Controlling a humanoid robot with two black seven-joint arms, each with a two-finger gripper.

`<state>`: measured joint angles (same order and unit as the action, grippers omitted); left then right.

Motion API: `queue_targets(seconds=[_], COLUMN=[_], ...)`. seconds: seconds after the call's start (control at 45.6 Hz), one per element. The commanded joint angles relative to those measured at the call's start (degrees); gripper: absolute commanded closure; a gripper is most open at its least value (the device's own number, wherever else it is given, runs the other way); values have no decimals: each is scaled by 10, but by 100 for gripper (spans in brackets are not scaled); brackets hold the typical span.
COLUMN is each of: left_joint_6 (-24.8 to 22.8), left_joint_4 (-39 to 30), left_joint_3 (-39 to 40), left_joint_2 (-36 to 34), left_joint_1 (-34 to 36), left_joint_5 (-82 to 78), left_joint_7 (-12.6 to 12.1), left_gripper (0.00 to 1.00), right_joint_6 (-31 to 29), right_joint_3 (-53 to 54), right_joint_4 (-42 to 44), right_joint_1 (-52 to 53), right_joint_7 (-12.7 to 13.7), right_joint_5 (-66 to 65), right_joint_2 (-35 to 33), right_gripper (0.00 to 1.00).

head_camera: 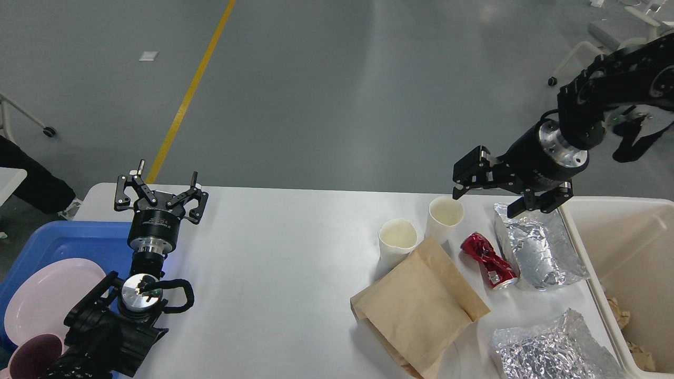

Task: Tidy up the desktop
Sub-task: 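Raise the right gripper off the paper bag and swing it over the table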

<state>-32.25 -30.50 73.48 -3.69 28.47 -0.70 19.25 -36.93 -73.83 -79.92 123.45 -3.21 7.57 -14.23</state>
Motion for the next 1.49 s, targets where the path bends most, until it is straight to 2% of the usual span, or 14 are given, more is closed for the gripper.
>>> queue_targets(seconds=[0.0, 0.154, 0.57, 0.724, 1.053, 1.469], left_joint_6=[0, 0, 0, 0, 0, 0], left_joint_4=[0, 0, 0, 0, 0, 0], left_joint_3=[0, 0, 0, 0, 0, 0], left_joint_2=[0, 0, 0, 0, 0, 0], left_joint_1=[0, -1, -1, -1, -2, -2], left_joint_5=[0, 0, 0, 0, 0, 0], left_joint_7=[0, 0, 0, 0, 0, 0], left_gripper=[0, 0, 0, 0, 0, 0], right_joint_6=[15, 26, 53, 98, 103, 170], right_joint_3=[12, 5, 4, 11, 15, 11], right_joint_4=[-70, -113, -112, -110, -112, -111], right_joint_1=[35, 62, 62, 62, 58, -8], right_joint_7=[3, 2, 3, 3, 3, 3], right_joint_5=[-6, -1, 9, 64, 75, 75], right_joint_2=[32, 36, 20, 20, 17, 28], right_gripper=[0, 0, 0, 0, 0, 0])
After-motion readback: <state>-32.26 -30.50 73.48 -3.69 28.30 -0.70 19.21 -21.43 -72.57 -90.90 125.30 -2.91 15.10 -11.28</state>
